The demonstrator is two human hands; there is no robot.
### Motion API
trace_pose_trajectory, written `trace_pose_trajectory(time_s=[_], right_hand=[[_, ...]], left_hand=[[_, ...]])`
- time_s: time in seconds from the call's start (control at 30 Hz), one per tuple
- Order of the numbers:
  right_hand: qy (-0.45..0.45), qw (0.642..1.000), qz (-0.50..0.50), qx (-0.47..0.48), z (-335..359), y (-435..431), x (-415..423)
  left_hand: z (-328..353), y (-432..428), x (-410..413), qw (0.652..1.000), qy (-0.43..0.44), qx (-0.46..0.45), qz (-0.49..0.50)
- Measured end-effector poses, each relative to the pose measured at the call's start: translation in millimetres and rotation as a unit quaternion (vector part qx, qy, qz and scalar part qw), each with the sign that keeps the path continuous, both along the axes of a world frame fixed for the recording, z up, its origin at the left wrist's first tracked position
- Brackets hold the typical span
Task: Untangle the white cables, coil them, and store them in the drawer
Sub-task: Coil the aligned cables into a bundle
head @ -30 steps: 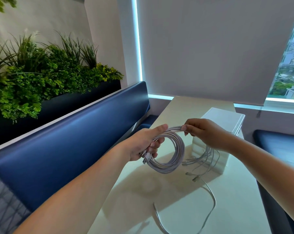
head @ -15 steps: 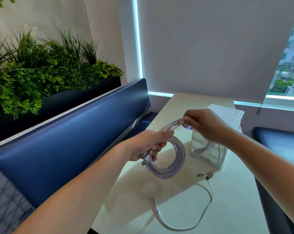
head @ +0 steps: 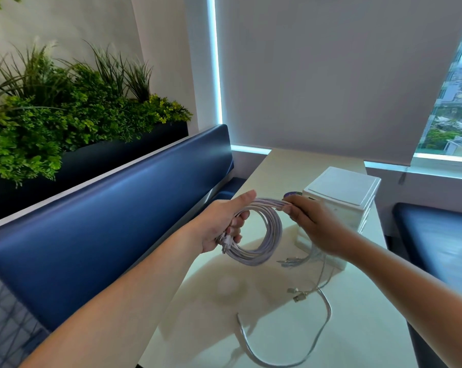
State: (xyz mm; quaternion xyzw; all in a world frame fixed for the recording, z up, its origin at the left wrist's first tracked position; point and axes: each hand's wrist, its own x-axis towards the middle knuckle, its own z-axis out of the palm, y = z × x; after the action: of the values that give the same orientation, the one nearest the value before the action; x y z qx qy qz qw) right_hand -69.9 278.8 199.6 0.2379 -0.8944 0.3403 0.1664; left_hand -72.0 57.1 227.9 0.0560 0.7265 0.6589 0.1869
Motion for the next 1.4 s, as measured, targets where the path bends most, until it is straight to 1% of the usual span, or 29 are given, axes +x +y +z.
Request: trace_pose_trajectory(time_s=[0.07, 0.13, 0.2, 0.27, 0.3, 0.37, 0.5, 0.57, 0.63, 0.7, 0.87, 0.93, 1.0, 1.13, 1.2, 1.27, 1.4], right_hand=[[-0.074, 0.992, 0.028, -0.097, -7, -3, 0], [-0.134, 0.973, 0.039, -0.182, -11, -6, 2], [-0.162, 0.960, 0.039, -0.226, -14, -11, 6], [-0.168, 0.953, 0.036, -0.248, -17, -14, 6], [-0.163, 0.954, 0.033, -0.249, -18, -15, 6], [-0.135, 0.966, 0.017, -0.221, -17, -13, 4], [-0.057, 0.991, 0.005, -0.122, -8, -4, -1], [-0.012, 0.998, -0.022, -0.065, -1, -2, -1], [0.037, 0.997, -0.071, -0.023, 9, -3, -1], [0.075, 0.991, -0.107, -0.002, 20, -6, 0], [0.164, 0.972, -0.148, 0.081, 27, -8, -1], [0.158, 0.976, -0.126, 0.084, 23, -8, 0], [0.123, 0.986, -0.097, 0.065, 16, -8, -2], [0.052, 0.996, -0.061, 0.030, 7, -10, -1], [0.017, 0.999, -0.042, -0.008, 6, -12, 1], [-0.004, 0.998, -0.035, -0.046, 4, -14, 1], [-0.025, 0.997, -0.053, -0.048, 1, -15, 1]], left_hand=[[0, 2, -1, 1.000, 0.007, 0.008, 0.012], [0, 4, -1, 1.000, 0.012, 0.018, 0.022], [-1, 5, -1, 0.999, 0.010, 0.031, 0.028], [-2, 6, 0, 0.999, 0.005, 0.041, 0.024], [-3, 5, 0, 0.999, 0.001, 0.042, 0.016], [-5, 4, 0, 0.999, 0.002, 0.033, -0.006], [-5, 1, -3, 1.000, 0.019, 0.003, -0.017], [-5, 0, -4, 0.999, 0.030, -0.023, -0.022], [-4, -1, -3, 0.998, 0.034, -0.050, -0.030], [-4, 0, -2, 0.997, 0.033, -0.060, -0.036], [0, 3, -1, 0.999, 0.012, -0.032, -0.016], [0, 3, -3, 1.000, 0.014, -0.009, 0.004], [0, 2, -6, 1.000, 0.008, 0.013, 0.012], [1, -5, -6, 0.999, -0.002, 0.047, -0.013], [1, -6, -5, 0.998, -0.009, 0.058, -0.008], [2, -5, -4, 0.998, -0.007, 0.060, 0.006], [0, -4, -5, 0.998, -0.008, 0.067, 0.016]])
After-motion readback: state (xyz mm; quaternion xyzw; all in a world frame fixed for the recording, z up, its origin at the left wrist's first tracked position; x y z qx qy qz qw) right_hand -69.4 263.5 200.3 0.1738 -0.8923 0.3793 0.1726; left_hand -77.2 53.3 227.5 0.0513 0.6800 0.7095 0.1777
